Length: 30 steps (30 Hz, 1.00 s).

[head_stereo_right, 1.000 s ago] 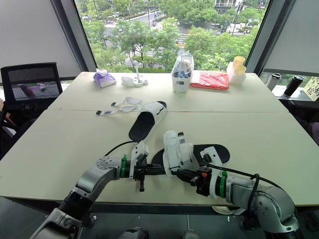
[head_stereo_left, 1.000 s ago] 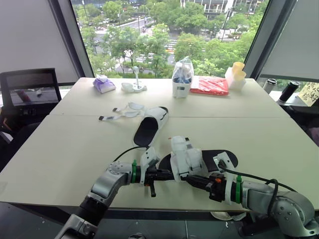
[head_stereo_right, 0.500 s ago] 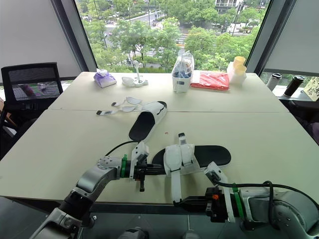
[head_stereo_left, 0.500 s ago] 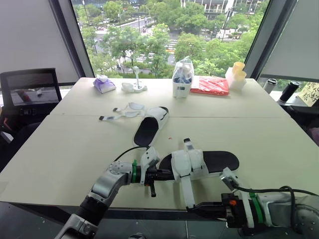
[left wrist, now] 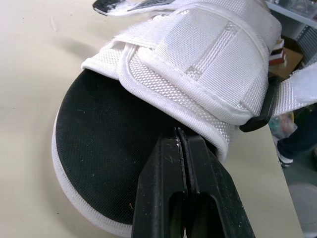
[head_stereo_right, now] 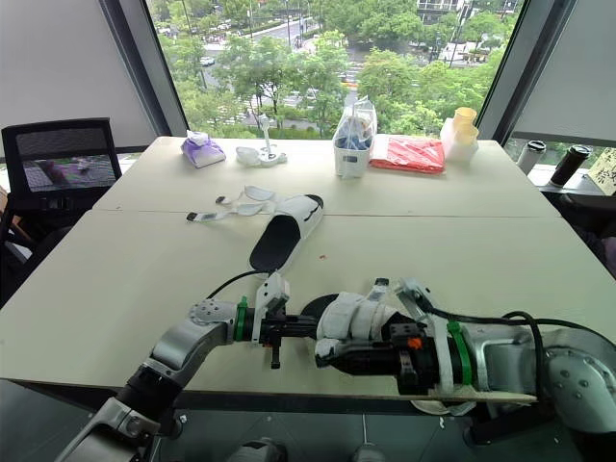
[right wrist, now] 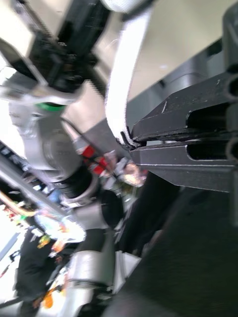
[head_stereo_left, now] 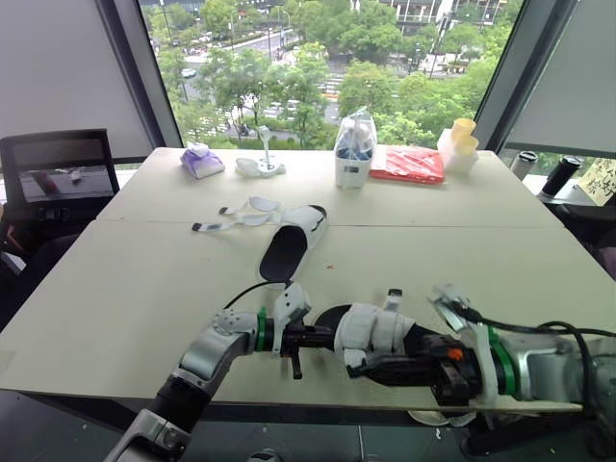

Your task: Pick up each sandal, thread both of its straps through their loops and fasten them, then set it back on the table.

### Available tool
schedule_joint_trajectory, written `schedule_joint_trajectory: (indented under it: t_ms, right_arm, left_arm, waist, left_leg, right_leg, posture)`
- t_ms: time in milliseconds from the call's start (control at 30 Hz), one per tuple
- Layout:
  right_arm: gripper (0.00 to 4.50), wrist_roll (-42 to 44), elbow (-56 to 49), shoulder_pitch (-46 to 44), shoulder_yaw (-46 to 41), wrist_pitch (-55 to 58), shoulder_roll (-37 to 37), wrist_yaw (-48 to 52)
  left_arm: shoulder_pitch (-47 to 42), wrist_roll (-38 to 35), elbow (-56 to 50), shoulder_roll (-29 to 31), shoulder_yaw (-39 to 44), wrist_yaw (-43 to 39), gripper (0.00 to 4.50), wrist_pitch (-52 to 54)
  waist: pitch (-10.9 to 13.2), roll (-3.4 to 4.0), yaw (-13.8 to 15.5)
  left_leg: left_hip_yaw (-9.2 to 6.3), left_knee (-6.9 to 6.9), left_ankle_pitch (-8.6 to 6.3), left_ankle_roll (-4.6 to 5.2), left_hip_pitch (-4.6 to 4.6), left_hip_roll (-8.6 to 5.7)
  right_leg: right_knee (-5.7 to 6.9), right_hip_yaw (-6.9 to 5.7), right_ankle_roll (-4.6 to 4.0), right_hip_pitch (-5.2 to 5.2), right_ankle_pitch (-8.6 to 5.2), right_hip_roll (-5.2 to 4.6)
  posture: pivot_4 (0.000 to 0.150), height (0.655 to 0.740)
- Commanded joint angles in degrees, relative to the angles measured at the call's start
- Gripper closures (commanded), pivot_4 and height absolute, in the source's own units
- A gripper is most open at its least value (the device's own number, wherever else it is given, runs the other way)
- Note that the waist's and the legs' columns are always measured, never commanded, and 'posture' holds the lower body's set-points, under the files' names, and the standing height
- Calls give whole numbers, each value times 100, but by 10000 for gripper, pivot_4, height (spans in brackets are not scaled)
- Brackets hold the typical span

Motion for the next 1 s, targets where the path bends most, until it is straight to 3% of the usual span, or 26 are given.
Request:
schedule_joint_trajectory:
  t_ms: [33, 300, 600, 700, 867, 1000]
  right_arm:
    - [44439, 217, 422, -282, -26, -363, 434, -434]
    - [44439, 455, 1246, -355, -242, -648, 1206, -1654]
    - [44439, 978, 1823, -336, -376, -753, 1533, -2688]
    - [35598, 558, 1774, -277, -230, -704, 1463, -2707]
    - [10050, 457, 1699, -411, -280, -701, 1431, -2558]
    - [10050, -473, 1560, -788, -212, -977, 1063, -1820]
  left_arm:
    - [199, 294, 240, 84, -132, 165, 45000, 131]
    - [254, 282, 200, 86, -119, 209, 45000, 143]
    - [264, 282, 209, 55, -142, 254, 45000, 137]
    - [258, 292, 226, 52, -141, 262, 45000, 124]
    - [258, 295, 236, 57, -136, 264, 45000, 120]
    - [248, 296, 244, 62, -133, 261, 45000, 122]
  waist:
    - [0, 1, 0]
    - [-3, 5, -3]
    - [-4, 8, -10]
    - [-5, 9, -9]
    - [-6, 10, -12]
    - [-4, 12, -11]
  left_leg:
    - [0, 0, 0, 0, 0, 0]
    - [-2, 0, 1, 1, 3, 0]
    - [-3, 1, 1, 2, 9, 1]
    - [-2, 2, 1, 2, 9, 0]
    - [-2, 2, 1, 2, 10, 0]
    - [-2, 3, 1, 2, 10, 0]
  right_leg:
    - [0, 0, -1, 0, 1, 0]
    - [3, 1, -5, 1, 4, 1]
    - [12, 2, -5, 3, 4, 2]
    - [12, 2, -5, 3, 4, 2]
    - [13, 2, -5, 3, 4, 3]
    - [13, 2, 2, 4, 0, 4]
  posture:
    - [1500, 7400]
    - [1500, 7400]
    - [1500, 7400]
    - [1500, 7400]
    - [1500, 7400]
    - [1500, 7400]
